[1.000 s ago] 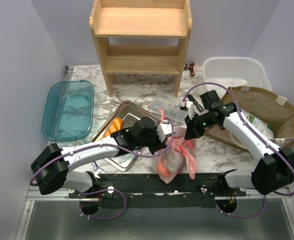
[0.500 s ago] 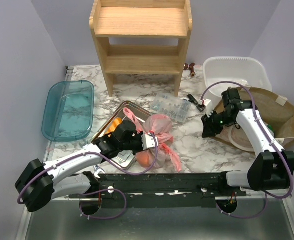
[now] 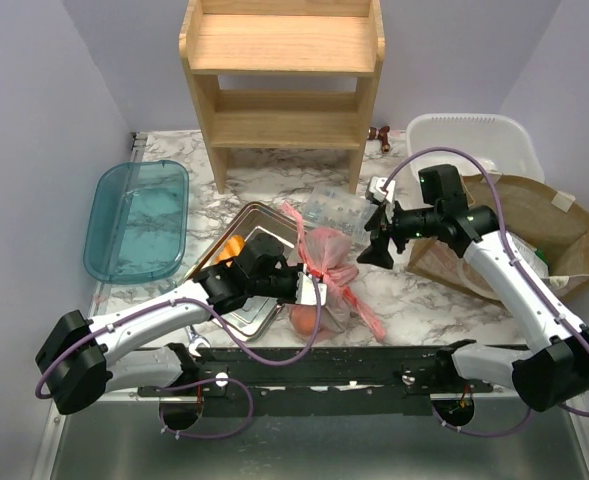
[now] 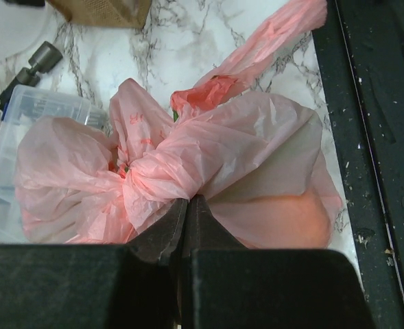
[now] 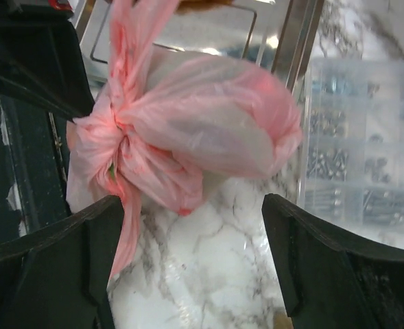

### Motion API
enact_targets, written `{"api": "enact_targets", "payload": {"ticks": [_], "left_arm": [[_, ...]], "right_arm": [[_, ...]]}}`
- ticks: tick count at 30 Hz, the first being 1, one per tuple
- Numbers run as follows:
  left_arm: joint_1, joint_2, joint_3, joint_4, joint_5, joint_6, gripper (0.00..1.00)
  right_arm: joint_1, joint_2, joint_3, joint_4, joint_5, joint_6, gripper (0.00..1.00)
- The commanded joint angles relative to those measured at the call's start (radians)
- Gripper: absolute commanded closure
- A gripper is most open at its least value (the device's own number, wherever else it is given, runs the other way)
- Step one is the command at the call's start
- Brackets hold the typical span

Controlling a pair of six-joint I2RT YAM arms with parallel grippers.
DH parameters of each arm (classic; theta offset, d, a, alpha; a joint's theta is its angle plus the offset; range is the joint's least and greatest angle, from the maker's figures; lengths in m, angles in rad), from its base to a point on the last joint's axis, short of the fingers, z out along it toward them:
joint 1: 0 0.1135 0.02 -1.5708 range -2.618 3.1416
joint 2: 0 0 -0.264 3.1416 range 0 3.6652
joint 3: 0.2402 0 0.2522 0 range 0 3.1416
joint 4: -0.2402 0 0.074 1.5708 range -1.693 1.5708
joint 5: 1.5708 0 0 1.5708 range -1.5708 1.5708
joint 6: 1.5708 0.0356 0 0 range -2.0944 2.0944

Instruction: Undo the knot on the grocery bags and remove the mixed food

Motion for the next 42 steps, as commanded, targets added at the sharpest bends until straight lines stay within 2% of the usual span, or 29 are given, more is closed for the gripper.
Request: {"api": "enact_targets", "payload": {"ticks": [1,7,13,17,19,22,25,32,38,42], "left_arm": [[-0.006,0.011,0.034,-0.025,0.093,0.088,1.00],[-0.006,-0.001,0.022,-0.039,0.095,0.096,1.00],[-0.006,-0.007,0.022,-0.069,0.098,0.092,1.00],[-0.007,-0.013,0.020,-0.094,0.099,0.101,1.00],[-0.006,-0.018,0.014,-0.094,0.095,0.108,1.00],[-0.006,-0.024,0.009,-0.106,0.093,0.118,1.00],[-0.006,-0.033,0.002,-0.102,0.081,0.115,1.00],[0.012,-0.116,-0.042,-0.100,0.036,0.090,1.00],[0.065,-0.160,-0.104,-0.128,0.036,0.116,1.00],[0.102,-0.140,-0.116,-0.138,0.051,0.143,1.00]], "right_arm": [[0.079,-0.028,-0.065,0.193,-0.054,-0.052,0.10],[0.220,-0.026,-0.186,0.392,0.016,-0.096,0.10],[0.299,0.048,-0.237,0.485,0.079,-0.200,0.11],[0.314,0.090,-0.235,0.510,0.137,-0.260,0.22],[0.313,0.097,-0.234,0.499,0.151,-0.294,0.32],[0.314,0.095,-0.255,0.499,0.195,-0.327,0.55],[0.314,0.096,-0.264,0.472,0.264,-0.337,0.99],[0.304,-0.035,-0.238,0.313,0.451,-0.170,0.99],[0.292,-0.170,-0.308,0.087,0.573,-0.126,0.99],[0.280,-0.217,-0.352,0.021,0.625,-0.090,0.99]]}}
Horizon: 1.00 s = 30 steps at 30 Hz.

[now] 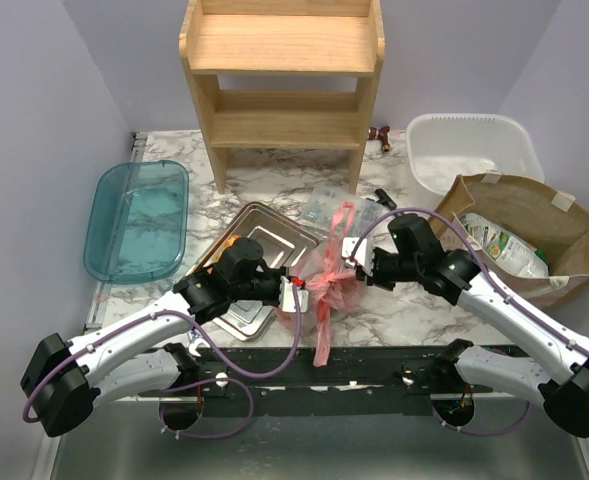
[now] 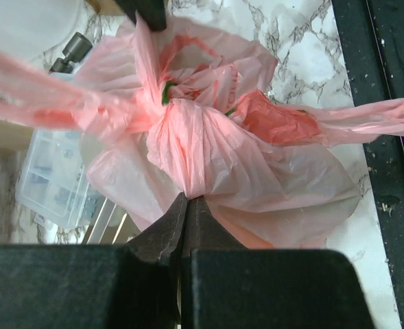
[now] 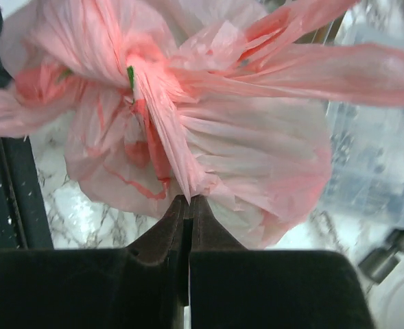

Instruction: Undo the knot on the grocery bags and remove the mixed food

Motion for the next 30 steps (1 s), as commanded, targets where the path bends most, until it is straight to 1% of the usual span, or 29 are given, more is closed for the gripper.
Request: {"api": "enact_targets", "payload": {"ticks": [1,4,6,7,9,15,18,21,22,23,24,25,26,27,28,29,30], "left_arm": [[0.048,0.008,-0.041,-0.105,0.052,0.049,1.00],[0.040,-0.001,-0.051,-0.125,0.079,0.133,1.00],[0.034,0.003,-0.039,-0.126,0.070,0.141,1.00],[0.039,0.010,-0.027,-0.131,0.056,0.138,1.00],[0.072,0.008,-0.025,-0.156,0.060,0.164,1.00],[0.172,-0.043,-0.084,-0.205,0.067,0.241,1.00],[0.186,-0.040,-0.109,-0.192,0.062,0.250,1.00],[0.186,-0.020,-0.097,-0.164,0.060,0.212,1.00],[0.184,-0.016,-0.071,-0.171,0.063,0.187,0.92],[0.184,-0.012,-0.045,-0.193,0.067,0.170,0.75],[0.182,-0.008,-0.005,-0.213,0.073,0.143,0.62],[0.177,-0.007,0.027,-0.231,0.073,0.116,0.55],[0.168,-0.008,0.060,-0.246,0.071,0.084,0.50],[0.155,-0.012,0.085,-0.259,0.065,0.055,0.47],[0.136,-0.018,0.110,-0.267,0.057,0.036,0.46],[0.115,-0.021,0.126,-0.269,0.050,0.017,0.44],[0.084,-0.029,0.139,-0.262,0.029,0.005,0.44]], "right_arm": [[-0.041,-0.037,-0.056,-0.169,0.234,0.048,0.99],[-0.041,-0.038,-0.015,-0.165,0.200,0.088,0.99],[-0.041,-0.023,0.021,-0.159,0.196,0.114,0.99],[-0.041,-0.006,0.041,-0.176,0.218,0.112,0.99],[-0.070,-0.009,0.048,-0.199,0.233,0.091,0.99],[-0.180,-0.062,0.017,-0.274,0.242,-0.006,0.99],[-0.213,-0.067,0.006,-0.296,0.246,-0.042,0.99],[-0.215,-0.057,0.021,-0.319,0.206,-0.023,0.99],[-0.215,-0.042,0.046,-0.342,0.163,-0.016,0.99],[-0.215,-0.024,0.084,-0.370,0.122,-0.014,0.99],[-0.215,-0.008,0.121,-0.390,0.070,-0.007,0.90],[-0.215,0.013,0.165,-0.409,0.032,0.002,0.75],[-0.215,0.024,0.200,-0.416,-0.017,0.017,0.64],[-0.215,0.039,0.230,-0.413,-0.047,0.040,0.49],[-0.214,0.048,0.257,-0.408,-0.084,0.058,0.39],[-0.214,0.059,0.276,-0.396,-0.110,0.084,0.33],[-0.212,0.068,0.295,-0.382,-0.134,0.105,0.30]]}}
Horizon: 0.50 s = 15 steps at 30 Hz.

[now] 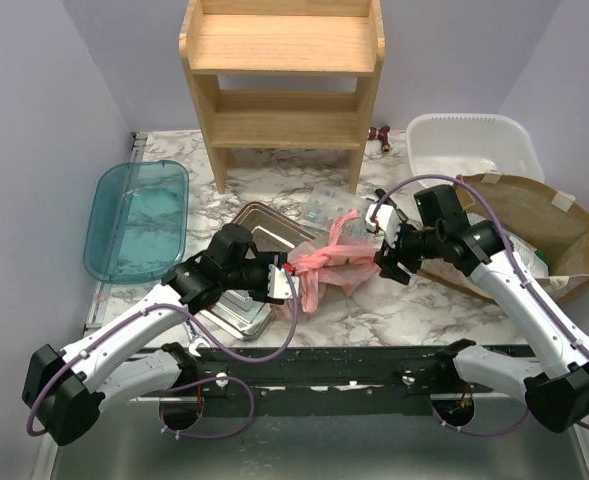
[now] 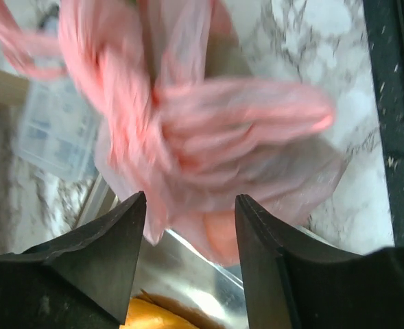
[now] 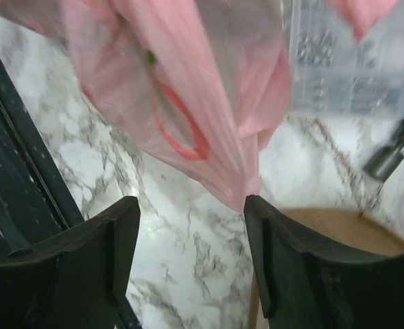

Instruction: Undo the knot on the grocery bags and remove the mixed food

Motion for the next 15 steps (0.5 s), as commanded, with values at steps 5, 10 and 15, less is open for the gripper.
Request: {"api": "enact_targets", "payload": {"ticks": [5,10,15], "left_arm": [[-0.204,0.005,0.124,0.041,-0.113,-0.154,0.43],[-0.213,0.105,0.180,0.101,-0.198,-0.217,0.50],[-0.207,0.092,0.170,0.134,-0.174,-0.216,0.56]], "right_arm": [[0.020,0.066,0.117,0.072,-0.203,0.141,0.28],[0.065,0.125,0.112,0.217,-0.185,0.204,0.29],[0.091,0.190,0.103,0.344,-0.179,0.241,0.29]]}}
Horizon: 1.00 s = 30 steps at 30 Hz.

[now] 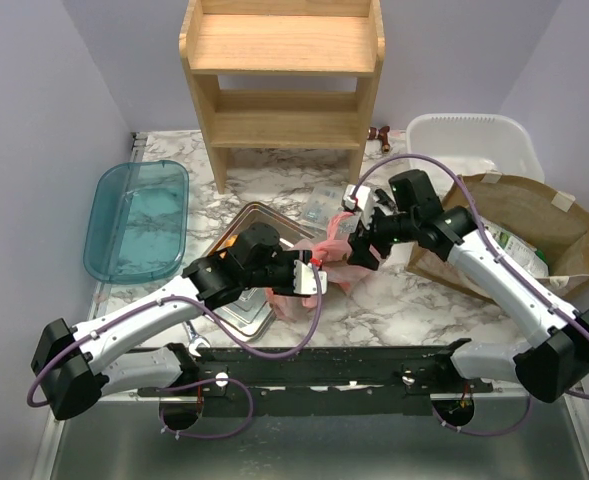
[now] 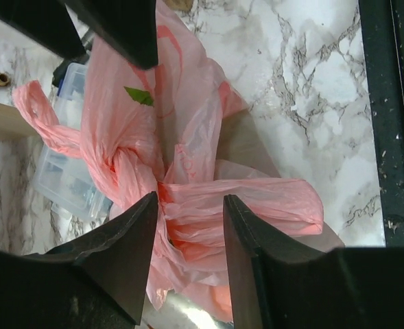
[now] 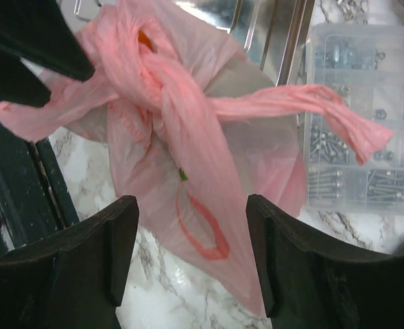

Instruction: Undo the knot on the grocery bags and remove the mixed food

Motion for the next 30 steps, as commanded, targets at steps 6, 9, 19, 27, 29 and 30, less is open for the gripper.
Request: {"api": "enact_targets", "payload": {"ticks": [6,9,19,27,29,30], "left_arm": [[0.020,-0.005,0.029,0.066,-0.061,-0.062,0.55],[0.025,0.035,0.046,0.071,-0.096,-0.043,0.57],[0.023,0.166,0.107,0.058,-0.189,0.016,0.75],[0.221,-0.083,-0.018,-0.081,-0.031,-0.011,0.96],[0.266,-0.152,-0.078,-0.097,0.000,0.018,0.96],[0.285,-0.181,-0.107,-0.105,0.010,0.033,0.96]], "right_arm": [[0.039,0.080,-0.067,0.151,-0.023,0.005,0.65],[0.038,0.031,-0.088,0.154,-0.034,0.014,0.90],[0.039,0.001,-0.077,0.121,-0.048,0.045,0.99],[-0.007,-0.131,-0.172,-0.005,0.162,-0.023,0.99],[-0.041,-0.163,-0.204,-0.037,0.194,-0.052,0.99],[-0.068,-0.177,-0.218,-0.056,0.204,-0.073,1.00]]}}
